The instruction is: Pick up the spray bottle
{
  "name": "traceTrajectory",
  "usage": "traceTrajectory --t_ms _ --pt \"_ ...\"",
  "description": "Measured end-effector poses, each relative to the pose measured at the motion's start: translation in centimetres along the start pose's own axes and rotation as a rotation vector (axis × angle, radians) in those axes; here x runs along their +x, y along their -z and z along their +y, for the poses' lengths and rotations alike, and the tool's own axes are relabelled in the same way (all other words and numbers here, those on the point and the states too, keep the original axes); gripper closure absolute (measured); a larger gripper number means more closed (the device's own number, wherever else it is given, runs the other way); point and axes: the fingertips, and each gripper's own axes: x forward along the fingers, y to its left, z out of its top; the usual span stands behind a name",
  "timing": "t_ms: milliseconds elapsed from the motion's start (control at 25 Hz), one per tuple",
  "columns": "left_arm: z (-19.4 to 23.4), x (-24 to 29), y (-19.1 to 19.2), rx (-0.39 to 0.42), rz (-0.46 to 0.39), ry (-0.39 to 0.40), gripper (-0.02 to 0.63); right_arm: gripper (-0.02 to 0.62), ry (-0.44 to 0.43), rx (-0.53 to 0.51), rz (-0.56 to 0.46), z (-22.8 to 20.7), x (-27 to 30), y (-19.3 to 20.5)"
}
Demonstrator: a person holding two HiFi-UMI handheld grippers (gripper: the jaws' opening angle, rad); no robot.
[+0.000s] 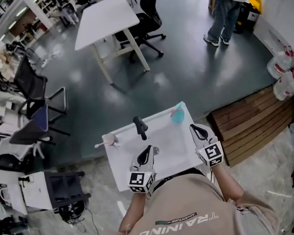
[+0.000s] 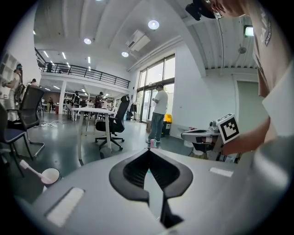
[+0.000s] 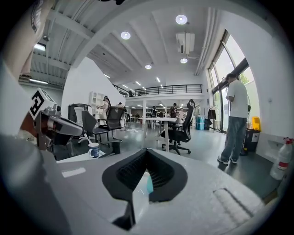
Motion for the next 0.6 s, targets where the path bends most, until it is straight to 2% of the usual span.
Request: traceTrajectory --t_ms 80,280,600 --pt "0.0 0.1 0.2 0.003 0.011 -0.018 0.591 0.592 0.004 -0.001 -0.008 -0.7 0.5 0.0" --pt "-0.2 0.3 0.1 -0.003 0.013 -0.051 0.591 0.495 0.003 -0.018 0.001 -2.3 2.1 0.7" --pt "0.8 0.0 0.3 -0.033 0.031 -0.135 0.591 0.477 -0.078 -0.016 0.092 -3.2 6.9 3.9"
